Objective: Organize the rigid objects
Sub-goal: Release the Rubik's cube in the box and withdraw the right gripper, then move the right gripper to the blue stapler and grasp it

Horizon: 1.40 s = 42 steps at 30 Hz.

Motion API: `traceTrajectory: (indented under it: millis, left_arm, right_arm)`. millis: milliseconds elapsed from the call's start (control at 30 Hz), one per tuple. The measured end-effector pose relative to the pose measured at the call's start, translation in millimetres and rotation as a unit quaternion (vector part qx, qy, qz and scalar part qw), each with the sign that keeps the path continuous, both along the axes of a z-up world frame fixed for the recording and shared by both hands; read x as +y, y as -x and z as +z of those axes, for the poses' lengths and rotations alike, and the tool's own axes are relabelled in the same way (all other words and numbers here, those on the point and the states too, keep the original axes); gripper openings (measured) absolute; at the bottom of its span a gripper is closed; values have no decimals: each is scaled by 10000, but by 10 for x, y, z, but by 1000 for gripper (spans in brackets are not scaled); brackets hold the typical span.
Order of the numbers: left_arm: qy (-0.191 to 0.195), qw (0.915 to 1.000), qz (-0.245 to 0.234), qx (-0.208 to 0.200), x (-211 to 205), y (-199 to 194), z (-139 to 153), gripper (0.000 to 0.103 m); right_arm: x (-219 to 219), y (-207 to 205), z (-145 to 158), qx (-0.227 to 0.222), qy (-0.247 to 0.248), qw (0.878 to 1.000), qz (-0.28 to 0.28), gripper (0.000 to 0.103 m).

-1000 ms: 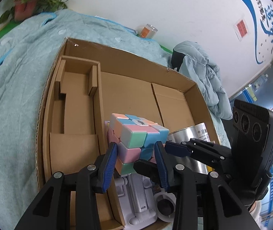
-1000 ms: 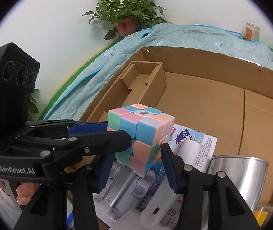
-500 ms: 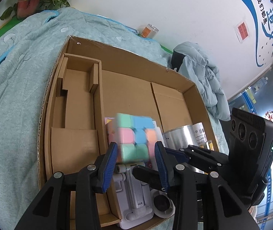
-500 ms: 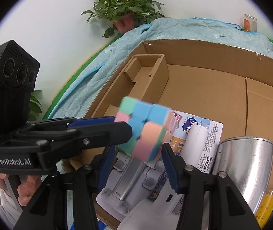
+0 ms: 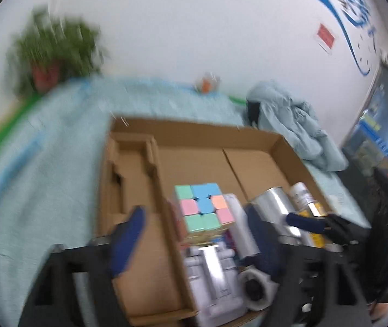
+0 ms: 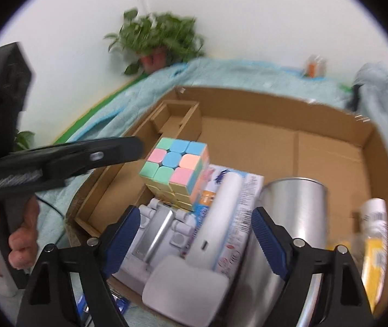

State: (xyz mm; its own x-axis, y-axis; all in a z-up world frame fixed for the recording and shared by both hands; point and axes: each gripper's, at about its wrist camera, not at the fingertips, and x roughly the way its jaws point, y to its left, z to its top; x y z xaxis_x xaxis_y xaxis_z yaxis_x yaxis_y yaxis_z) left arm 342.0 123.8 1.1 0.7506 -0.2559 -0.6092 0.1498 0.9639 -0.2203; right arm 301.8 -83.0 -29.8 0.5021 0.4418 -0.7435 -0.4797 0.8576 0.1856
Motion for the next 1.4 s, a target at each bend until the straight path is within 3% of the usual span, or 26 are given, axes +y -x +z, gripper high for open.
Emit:
traceTrajectory:
  millis: [33, 100, 200, 233, 267, 300, 333, 433, 467, 500, 533, 567, 633, 767, 900, 1033, 1167, 1300, 1367, 1400]
  left_arm:
    - [-228, 9993, 164, -243, -43, 141, 39, 102]
    - [-465, 9969, 397, -488, -98, 382, 67, 102]
    - [-354, 9954, 661, -591, -115, 741, 46, 101]
    - [-322, 9951, 707, -611, -119, 817, 34, 88]
    - [-290, 9958, 680, -546, -155, 932, 5, 72]
    - [-281, 9969, 594, -444, -160, 996, -29, 23]
    - [-258, 9982, 493, -234, -175, 1073, -85, 2]
    - [-305, 9983, 493, -92, -284, 1282, -154, 3]
    - [-413, 9978, 498, -152, -347, 1362, -145, 7]
    - [-483, 9975, 480, -159, -399, 1408, -144, 32]
    - [-551, 9973, 475, -134, -447, 1462, -137, 81]
    - [-609, 9962, 591, -175, -485, 1544, -119, 102]
    - [-570, 9947, 751, -399, -530, 1662, -87, 101]
    - [-447, 9958, 779, -166, -510, 1767, -111, 101]
    - [-487, 9960, 720, 226, -478, 1888, -263, 101]
    - [-592, 9922, 681, 855, -401, 1861, -619, 101]
    - [-572, 9894, 526, 1224, -348, 1839, -953, 97]
    - [-662, 9826, 455, 1672, -361, 1741, -1180, 72]
    - [-454, 9818, 387, 1803, -361, 1736, -1245, 69]
    - [-276, 9826, 283, 1817, -363, 1748, -1259, 55]
  right_arm:
    - [-36, 108, 10, -207, 39, 9997, -134, 87]
    - [-73, 263, -15, -362, 74, 9988, -320, 88]
    - [-163, 504, -69, -356, -42, 9982, -482, 87]
    - [-199, 578, -86, -329, -68, 9982, -507, 84]
    - [-220, 639, -89, -324, -69, 9981, -513, 63]
    - [-253, 717, -90, -355, -14, 9978, -563, 46]
    - [-280, 788, -89, -378, 74, 9973, -632, 22]
    - [-412, 985, -63, -405, 63, 9957, -836, 23]
    - [-449, 1065, -43, -480, 123, 9948, -893, 38]
    - [-475, 1099, -38, -510, 132, 9945, -905, 54]
    - [-504, 1152, -29, -528, 89, 9943, -918, 92]
    - [-552, 1214, -17, -551, -22, 9940, -949, 103]
    - [-640, 1321, 3, -561, -209, 9932, -1000, 103]
    - [-736, 1465, -25, -394, -278, 9946, -923, 103]
    - [-785, 1623, -81, -272, -306, 9955, -850, 103]
    - [-804, 1774, -154, -122, -407, 9968, -679, 103]
    - [-729, 1877, -346, 451, -646, 9967, -189, 103]
    - [-612, 2034, -518, 845, -666, 9938, 267, 103]
    - [-584, 2107, -563, 918, -703, 9926, 358, 103]
    - [-574, 2134, -578, 942, -726, 9921, 389, 103]
